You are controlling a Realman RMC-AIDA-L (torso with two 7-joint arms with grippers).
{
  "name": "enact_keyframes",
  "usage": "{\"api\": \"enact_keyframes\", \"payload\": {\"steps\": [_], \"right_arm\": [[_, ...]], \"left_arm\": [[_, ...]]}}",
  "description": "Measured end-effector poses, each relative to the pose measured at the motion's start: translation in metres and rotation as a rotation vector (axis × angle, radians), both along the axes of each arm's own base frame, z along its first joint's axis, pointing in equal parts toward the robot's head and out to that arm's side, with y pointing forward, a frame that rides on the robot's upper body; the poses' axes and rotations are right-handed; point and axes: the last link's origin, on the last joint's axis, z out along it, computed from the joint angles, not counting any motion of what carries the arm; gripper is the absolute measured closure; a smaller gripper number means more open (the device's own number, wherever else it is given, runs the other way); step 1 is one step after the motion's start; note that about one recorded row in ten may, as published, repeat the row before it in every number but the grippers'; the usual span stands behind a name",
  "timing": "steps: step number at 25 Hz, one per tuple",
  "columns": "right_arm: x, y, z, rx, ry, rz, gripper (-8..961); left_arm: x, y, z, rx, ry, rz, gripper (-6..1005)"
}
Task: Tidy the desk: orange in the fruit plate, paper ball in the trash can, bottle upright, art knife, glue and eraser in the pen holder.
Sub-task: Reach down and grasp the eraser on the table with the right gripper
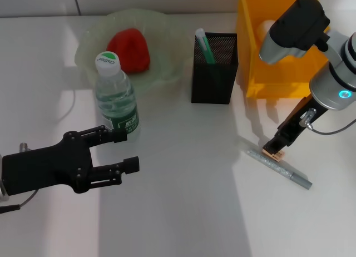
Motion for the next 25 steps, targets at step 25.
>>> {"api": "enact_keyframes", "payload": {"steps": [25], "right_arm": [[0.000, -0.002, -0.010, -0.002, 0.028, -0.011, 345]], "left_arm": [[-0.001, -0.002, -0.002, -0.003, -0.004, 0.005, 212]]}}
